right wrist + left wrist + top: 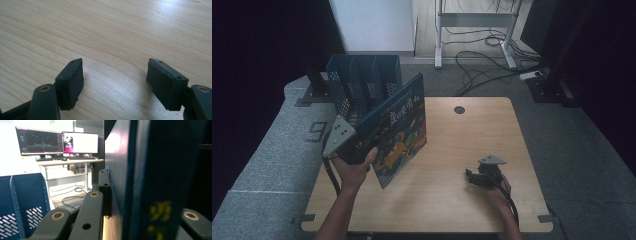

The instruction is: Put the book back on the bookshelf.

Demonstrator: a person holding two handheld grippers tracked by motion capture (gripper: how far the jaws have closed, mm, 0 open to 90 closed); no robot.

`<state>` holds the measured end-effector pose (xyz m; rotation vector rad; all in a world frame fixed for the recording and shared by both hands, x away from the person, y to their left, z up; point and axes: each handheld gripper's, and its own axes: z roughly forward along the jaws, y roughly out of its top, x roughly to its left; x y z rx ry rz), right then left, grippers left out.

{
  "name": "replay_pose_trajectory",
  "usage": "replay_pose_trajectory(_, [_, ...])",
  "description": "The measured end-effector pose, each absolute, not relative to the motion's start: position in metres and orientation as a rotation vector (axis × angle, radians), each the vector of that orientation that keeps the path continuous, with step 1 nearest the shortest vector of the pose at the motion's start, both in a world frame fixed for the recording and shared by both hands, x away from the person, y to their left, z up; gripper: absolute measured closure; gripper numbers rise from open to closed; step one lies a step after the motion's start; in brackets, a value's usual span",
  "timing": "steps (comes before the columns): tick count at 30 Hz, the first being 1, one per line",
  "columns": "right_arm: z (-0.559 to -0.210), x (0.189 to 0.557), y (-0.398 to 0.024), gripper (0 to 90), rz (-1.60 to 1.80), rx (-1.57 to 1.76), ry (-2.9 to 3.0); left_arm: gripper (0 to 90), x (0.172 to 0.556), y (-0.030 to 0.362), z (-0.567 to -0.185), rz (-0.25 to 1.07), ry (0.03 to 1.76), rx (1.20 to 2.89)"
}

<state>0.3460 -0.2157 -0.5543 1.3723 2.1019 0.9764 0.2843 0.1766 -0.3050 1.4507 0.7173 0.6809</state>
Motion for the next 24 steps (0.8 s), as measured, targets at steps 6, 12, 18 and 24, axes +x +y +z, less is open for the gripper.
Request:
replay_pose_trajectory(6, [-0.554, 0.346, -0.216, 28.7, 0.976, 1.372, 2.102, 82.5, 0.284, 0.182, -0.304, 0.699, 0.724, 1.451])
replay_pose_trajectory(12, [-0.554, 0.346, -0.216, 28.7, 0.975, 1.374, 2.103, 82.5, 0.284, 0.187, -0.302, 0.706, 0.732, 1.443])
replay_pose_trajectory(18, [-0.554, 0.346, -0.216, 28.7, 0.975, 1.374, 2.103, 82.5, 0.285, 0.194, -0.3, 0.719, 0.747, 1.429])
replay_pose_trajectory(24, [-0.554, 0.346, -0.216, 28.7, 0.975, 1.373, 2.103, 82.5, 0.286, 0.202, -0.298, 0.735, 0.764, 1.409])
